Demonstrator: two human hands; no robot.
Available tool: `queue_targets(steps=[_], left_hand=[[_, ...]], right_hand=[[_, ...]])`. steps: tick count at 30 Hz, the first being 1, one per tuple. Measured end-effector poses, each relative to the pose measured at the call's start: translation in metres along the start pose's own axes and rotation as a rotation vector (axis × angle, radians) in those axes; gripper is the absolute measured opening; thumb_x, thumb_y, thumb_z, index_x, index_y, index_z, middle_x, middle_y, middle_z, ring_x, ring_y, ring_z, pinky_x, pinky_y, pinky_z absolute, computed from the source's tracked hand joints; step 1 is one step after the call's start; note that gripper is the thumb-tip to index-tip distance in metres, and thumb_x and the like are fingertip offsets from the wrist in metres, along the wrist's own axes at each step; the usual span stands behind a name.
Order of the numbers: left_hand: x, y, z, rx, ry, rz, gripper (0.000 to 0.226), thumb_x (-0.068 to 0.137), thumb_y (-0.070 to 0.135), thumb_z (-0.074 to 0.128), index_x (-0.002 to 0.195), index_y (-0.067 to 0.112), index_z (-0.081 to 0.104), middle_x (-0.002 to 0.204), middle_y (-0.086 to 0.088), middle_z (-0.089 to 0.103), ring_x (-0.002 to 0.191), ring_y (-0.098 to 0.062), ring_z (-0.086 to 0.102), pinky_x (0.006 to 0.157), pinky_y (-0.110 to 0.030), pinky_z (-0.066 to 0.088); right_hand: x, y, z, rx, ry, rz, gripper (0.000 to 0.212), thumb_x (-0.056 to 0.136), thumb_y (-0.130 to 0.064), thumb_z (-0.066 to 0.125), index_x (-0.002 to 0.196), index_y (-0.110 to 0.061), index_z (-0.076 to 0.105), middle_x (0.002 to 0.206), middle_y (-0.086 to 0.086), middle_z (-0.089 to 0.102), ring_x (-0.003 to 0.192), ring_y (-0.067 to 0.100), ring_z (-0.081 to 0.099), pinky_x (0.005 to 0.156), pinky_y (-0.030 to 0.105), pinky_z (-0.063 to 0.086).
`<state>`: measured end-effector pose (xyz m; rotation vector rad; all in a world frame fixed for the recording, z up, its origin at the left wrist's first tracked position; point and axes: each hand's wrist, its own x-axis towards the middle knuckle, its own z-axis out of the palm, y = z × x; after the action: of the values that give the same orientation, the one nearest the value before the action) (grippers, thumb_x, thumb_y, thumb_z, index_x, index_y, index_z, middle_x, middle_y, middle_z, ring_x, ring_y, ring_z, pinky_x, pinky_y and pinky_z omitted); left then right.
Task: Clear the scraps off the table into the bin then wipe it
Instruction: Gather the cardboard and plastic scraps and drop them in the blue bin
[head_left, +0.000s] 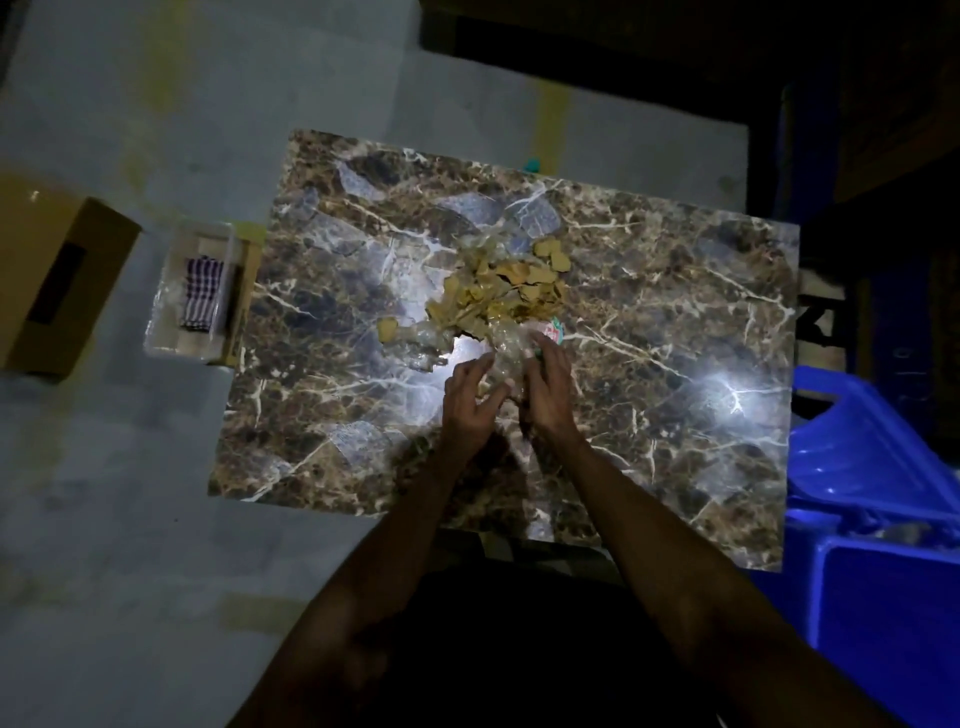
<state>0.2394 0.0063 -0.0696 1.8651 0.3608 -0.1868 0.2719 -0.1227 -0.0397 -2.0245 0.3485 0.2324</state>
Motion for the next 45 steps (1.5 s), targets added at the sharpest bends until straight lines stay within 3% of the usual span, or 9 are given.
queue_targets(steps=[8, 13, 20, 24, 26, 28, 31, 37, 45], left_hand=[[-0.003, 0.020, 0.022, -0.043, 0.197, 0.002, 0.047, 0.107, 0.043, 0.048, 0.148, 0.022, 0.051, 0.152, -0.002, 0.053, 0.143, -0.017, 0.047, 0.118, -0.044, 0.040], [-0.001, 0.033, 0.062, -0.219, 0.202, -0.040, 0.045, 0.108, 0.030, 0.044, 0.152, 0.023, 0.042, 0.157, 0.010, 0.043, 0.148, -0.010, 0.040, 0.123, -0.037, 0.034], [-0.001, 0.035, 0.094, -0.466, 0.289, -0.258, 0.048, 0.102, 0.037, 0.053, 0.148, 0.025, 0.046, 0.157, -0.009, 0.046, 0.145, -0.025, 0.045, 0.120, -0.054, 0.036], [-0.009, 0.052, 0.089, -0.475, 0.150, -0.345, 0.078, 0.097, 0.068, 0.050, 0.158, 0.019, 0.040, 0.164, 0.000, 0.039, 0.151, -0.013, 0.036, 0.126, -0.038, 0.029], [-0.011, 0.056, 0.089, -0.584, 0.170, -0.345, 0.063, 0.107, 0.046, 0.048, 0.156, 0.008, 0.040, 0.161, -0.008, 0.042, 0.145, -0.016, 0.043, 0.120, -0.034, 0.034], [-0.013, 0.058, 0.089, -0.535, 0.279, -0.363, 0.054, 0.107, 0.029, 0.050, 0.152, 0.001, 0.042, 0.156, -0.015, 0.046, 0.135, -0.017, 0.051, 0.110, -0.029, 0.041], [-0.033, 0.082, 0.085, -0.545, 0.171, -0.257, 0.082, 0.096, 0.059, 0.056, 0.158, 0.010, 0.036, 0.165, -0.005, 0.035, 0.148, -0.008, 0.035, 0.121, -0.027, 0.030], [-0.046, 0.115, 0.075, -0.654, 0.319, -0.164, 0.046, 0.110, 0.013, 0.045, 0.155, 0.006, 0.042, 0.150, -0.006, 0.051, 0.123, -0.010, 0.055, 0.080, -0.009, 0.050], [-0.080, 0.131, 0.057, -0.712, 0.283, -0.067, 0.041, 0.108, 0.016, 0.051, 0.150, 0.015, 0.048, 0.158, -0.004, 0.045, 0.145, -0.020, 0.043, 0.094, -0.014, 0.050]], right_hand=[[0.011, 0.028, -0.030, 0.203, 0.025, -0.087, 0.037, 0.111, -0.020, 0.048, 0.146, -0.012, 0.055, 0.150, 0.003, 0.055, 0.141, 0.014, 0.049, 0.116, 0.029, 0.040], [0.014, 0.049, -0.017, 0.144, -0.055, -0.261, 0.042, 0.111, -0.007, 0.044, 0.152, -0.002, 0.047, 0.161, 0.008, 0.043, 0.153, 0.022, 0.036, 0.126, 0.041, 0.029], [0.005, 0.037, -0.009, 0.294, -0.084, -0.140, 0.039, 0.110, -0.003, 0.045, 0.148, 0.006, 0.048, 0.158, 0.018, 0.043, 0.145, -0.001, 0.039, 0.114, 0.014, 0.034], [-0.004, 0.015, -0.019, 0.424, -0.121, -0.084, 0.038, 0.111, -0.014, 0.046, 0.145, -0.026, 0.057, 0.158, 0.002, 0.044, 0.143, 0.000, 0.043, 0.111, 0.015, 0.039], [-0.011, 0.004, -0.024, 0.428, -0.102, -0.081, 0.042, 0.110, -0.019, 0.049, 0.132, -0.052, 0.059, 0.155, -0.007, 0.046, 0.145, 0.003, 0.042, 0.117, 0.024, 0.039], [-0.019, -0.003, -0.028, 0.438, -0.074, -0.076, 0.041, 0.108, -0.022, 0.051, 0.127, -0.057, 0.059, 0.154, -0.008, 0.048, 0.146, 0.006, 0.042, 0.121, 0.037, 0.038], [-0.031, -0.017, -0.039, 0.495, -0.114, -0.085, 0.042, 0.108, -0.025, 0.052, 0.123, -0.063, 0.062, 0.153, -0.010, 0.049, 0.146, 0.007, 0.043, 0.120, 0.036, 0.040], [-0.050, -0.040, -0.056, 0.509, -0.118, -0.067, 0.032, 0.110, -0.022, 0.052, 0.142, -0.025, 0.058, 0.152, -0.006, 0.049, 0.141, 0.006, 0.046, 0.115, 0.031, 0.042], [-0.093, -0.066, -0.064, 0.507, -0.014, -0.089, 0.037, 0.109, -0.008, 0.051, 0.144, 0.002, 0.054, 0.147, 0.007, 0.052, 0.124, -0.012, 0.053, 0.101, 0.010, 0.045]])
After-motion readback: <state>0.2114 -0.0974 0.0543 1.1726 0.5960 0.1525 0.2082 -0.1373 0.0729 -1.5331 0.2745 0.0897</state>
